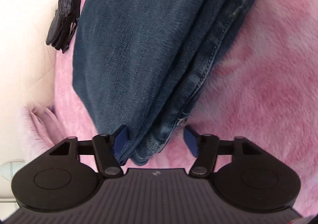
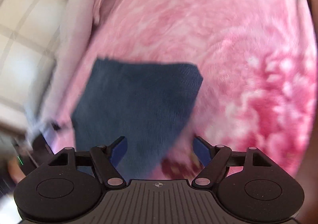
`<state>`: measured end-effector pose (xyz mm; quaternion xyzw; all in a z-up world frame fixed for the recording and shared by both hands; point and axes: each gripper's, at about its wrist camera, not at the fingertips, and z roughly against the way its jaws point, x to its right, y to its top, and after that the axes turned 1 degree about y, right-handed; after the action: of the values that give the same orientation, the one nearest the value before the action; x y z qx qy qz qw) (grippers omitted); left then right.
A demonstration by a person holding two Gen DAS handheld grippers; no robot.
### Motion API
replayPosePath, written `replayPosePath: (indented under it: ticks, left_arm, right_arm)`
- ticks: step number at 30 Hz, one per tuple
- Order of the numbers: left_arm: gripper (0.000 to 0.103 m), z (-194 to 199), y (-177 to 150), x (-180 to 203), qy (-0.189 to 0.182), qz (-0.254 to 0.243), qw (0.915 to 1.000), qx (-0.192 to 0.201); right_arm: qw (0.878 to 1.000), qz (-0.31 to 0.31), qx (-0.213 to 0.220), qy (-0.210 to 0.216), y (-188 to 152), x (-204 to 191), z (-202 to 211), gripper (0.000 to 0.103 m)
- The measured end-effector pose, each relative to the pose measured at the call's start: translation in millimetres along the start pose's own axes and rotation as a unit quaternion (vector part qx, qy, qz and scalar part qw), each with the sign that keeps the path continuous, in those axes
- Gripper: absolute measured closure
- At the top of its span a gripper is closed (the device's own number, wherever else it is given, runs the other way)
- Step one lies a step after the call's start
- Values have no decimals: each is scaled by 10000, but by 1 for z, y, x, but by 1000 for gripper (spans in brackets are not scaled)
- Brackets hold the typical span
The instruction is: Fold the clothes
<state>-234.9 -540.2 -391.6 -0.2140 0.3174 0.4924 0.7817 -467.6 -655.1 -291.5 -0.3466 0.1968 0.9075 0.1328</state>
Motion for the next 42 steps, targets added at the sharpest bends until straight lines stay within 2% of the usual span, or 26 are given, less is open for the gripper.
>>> replayPosePath:
  ticks: [1,2,4,7,10,12,14,15,16,17,19,22,24,27,28,30,31,33,35,38,40,42]
  left_arm:
    - [52,-1,1,-1,-34,94,10000,-5]
    - [54,-1,3,-4,-69,220,9997,-49]
    - [59,0,7,-8,-140,472,9987,-137]
    - [63,5,25,-19,-283,962,9947,-209]
    - [62,7,65,-27,-418,1404,9890,-226]
    - [61,1,92,-34,-408,1724,9835,-359]
    - [59,-5,108,-42,-422,1984,9781,-468]
    - [59,-7,108,-48,-474,2114,9749,-522]
    - [58,-8,108,-54,-530,2259,9711,-554]
    - [58,-3,103,-60,-598,2447,9664,-522]
    - [59,4,91,-75,-776,2855,9541,-474]
    - [61,21,66,-96,-746,3579,9299,-414]
    - [61,22,47,-114,-515,4159,9070,-424]
    - [61,7,32,-130,-334,4684,8809,-586]
    - [62,-4,31,-130,-377,4733,8777,-656]
    - [65,-23,32,-120,-589,4579,8839,-745]
    - [69,-26,34,-118,-615,4485,8892,-666]
    - [70,-25,36,-120,-679,4333,8965,-628]
    - [68,-16,36,-128,-630,4315,8978,-618]
    - [68,-4,32,-141,-482,4442,8929,-547]
    - [68,-14,31,-145,-637,4382,8945,-614]
    - [68,-23,29,-148,-793,4320,8958,-681]
  right_arm:
    - [9996,-278,30,89,8,6,-7,59]
    - [9994,-337,-50,102,22,6,-13,74]
    - [9996,146,-237,32,57,-6,-17,81]
    - [9948,870,-517,-74,110,-24,-23,82]
    - [9869,1515,-494,-244,180,-36,-35,82]
    - [9800,1837,-704,-315,217,-37,-55,82]
    - [9734,2034,-956,-440,235,-39,-68,81]
    - [9697,2156,-1026,-509,236,-42,-68,79]
    - [9664,2292,-1003,-599,233,-45,-65,73]
    - [9632,2448,-837,-724,224,-49,-56,61]
    - [9585,2624,-433,-1024,200,-54,-33,51]
    - [9491,2921,50,-1176,152,-67,4,51]
    - [9443,3119,250,-1016,116,-80,20,51]
    - [9394,3346,115,-743,59,-89,20,51]
    - [9343,3472,-50,-811,41,-87,12,51]
    - [9229,3647,-505,-1126,11,-74,-11,51]
    - [9192,3662,-721,-1259,4,-67,-19,51]
    - [9152,3714,-901,-1279,3,-63,-21,51]
    - [9219,3635,-708,-1134,22,-70,-8,51]
    - [9233,3716,-293,-929,56,-82,4,51]
    - [9239,3745,-136,-778,80,-89,-3,51]
    - [9336,3529,-159,-603,102,-94,-12,51]
